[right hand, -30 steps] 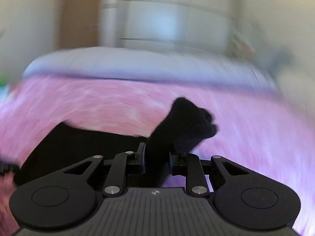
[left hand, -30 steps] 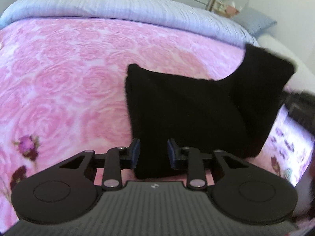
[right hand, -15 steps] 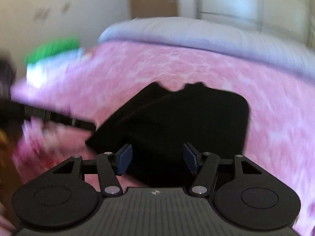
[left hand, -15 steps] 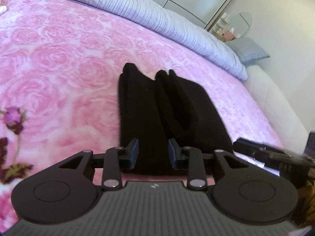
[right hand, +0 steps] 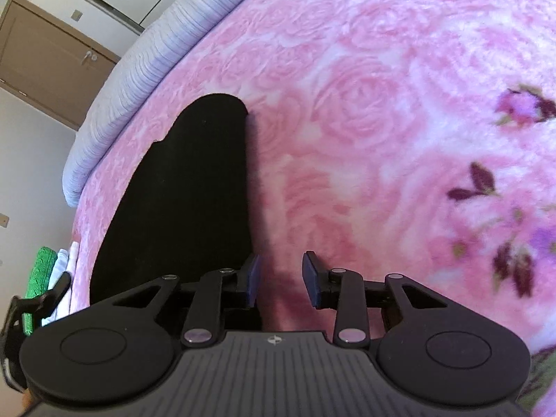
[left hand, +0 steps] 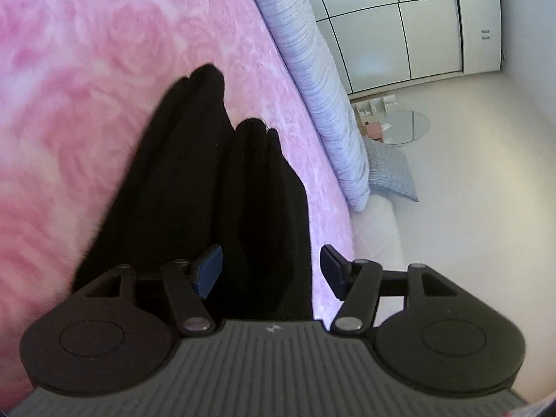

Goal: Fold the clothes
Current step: 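Grasp one end of the folded trousers with the left gripper while the right gripper grasps beside it, then fold the held end over with both grippers onto the rest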

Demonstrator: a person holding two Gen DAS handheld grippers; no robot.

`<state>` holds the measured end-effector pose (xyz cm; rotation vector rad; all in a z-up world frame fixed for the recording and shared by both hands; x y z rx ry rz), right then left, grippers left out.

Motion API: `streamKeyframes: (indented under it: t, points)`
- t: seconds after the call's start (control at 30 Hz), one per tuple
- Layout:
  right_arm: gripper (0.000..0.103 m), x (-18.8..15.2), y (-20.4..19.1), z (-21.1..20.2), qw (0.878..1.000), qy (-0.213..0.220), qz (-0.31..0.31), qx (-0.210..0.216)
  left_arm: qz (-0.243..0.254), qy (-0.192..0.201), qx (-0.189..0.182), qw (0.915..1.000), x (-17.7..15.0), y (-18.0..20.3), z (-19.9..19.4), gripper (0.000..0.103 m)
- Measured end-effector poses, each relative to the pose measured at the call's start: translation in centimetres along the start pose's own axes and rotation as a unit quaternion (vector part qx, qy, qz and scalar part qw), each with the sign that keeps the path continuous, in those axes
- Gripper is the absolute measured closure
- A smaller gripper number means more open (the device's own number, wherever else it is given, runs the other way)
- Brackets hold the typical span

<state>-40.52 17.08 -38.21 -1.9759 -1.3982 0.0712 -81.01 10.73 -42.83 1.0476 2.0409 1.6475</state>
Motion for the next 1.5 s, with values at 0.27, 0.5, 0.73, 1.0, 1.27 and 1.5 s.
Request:
streamKeyframes:
  t: [0.27, 0.5, 0.73, 1.0, 1.27, 1.5]
  points:
    - [0.068, 0.5, 0.7, 0.4, 1.000, -0.002, 0.006, 0.002, 0.062, -0.040, 0.040, 0.9965, 1.7, 0.4, 3.6, 0.047]
    - [0.068, 0.7, 0.7, 0.6, 1.000, -0.004, 0.003, 0.005, 0.101, -0.089, 0.029, 0.9904, 2.3, 0.8, 5.3, 0.047]
    - [0.070, 1.1, -0.4, 0.9, 1.000, -0.006, -0.020, -0.009, 0.202, -0.049, 0.039, 0.9775, 1.0, 3.9, 3.0, 0.088]
    - [0.080, -1.3, -7.3, -0.2, 0.982, 0.015, -0.185, -0.029, 0.272, -0.008, 0.091, 0.9578, 1.1, 4.0, -3.1, 0.088]
    - [0.079, -3.1, -10.1, 0.5, 0.957, 0.023, -0.282, -0.070, 0.220, -0.019, 0.119, 0.9680, 1.0, 0.8, -3.1, 0.085]
    - [0.075, -2.1, -8.6, -0.8, 0.973, 0.030, -0.224, -0.053, 0.250, 0.043, 0.127, 0.9590, 0.0, 4.7, -5.9, 0.087]
Point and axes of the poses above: each gripper's, at about its wrist camera, not at the fingertips, and z roughly the way its jaws point, y to its right, x to its top, the point moved 2 cm from there along z, roughly the way its jaws point, and after that the axes turned 4 degrees about -x, right-handed, at the moved point
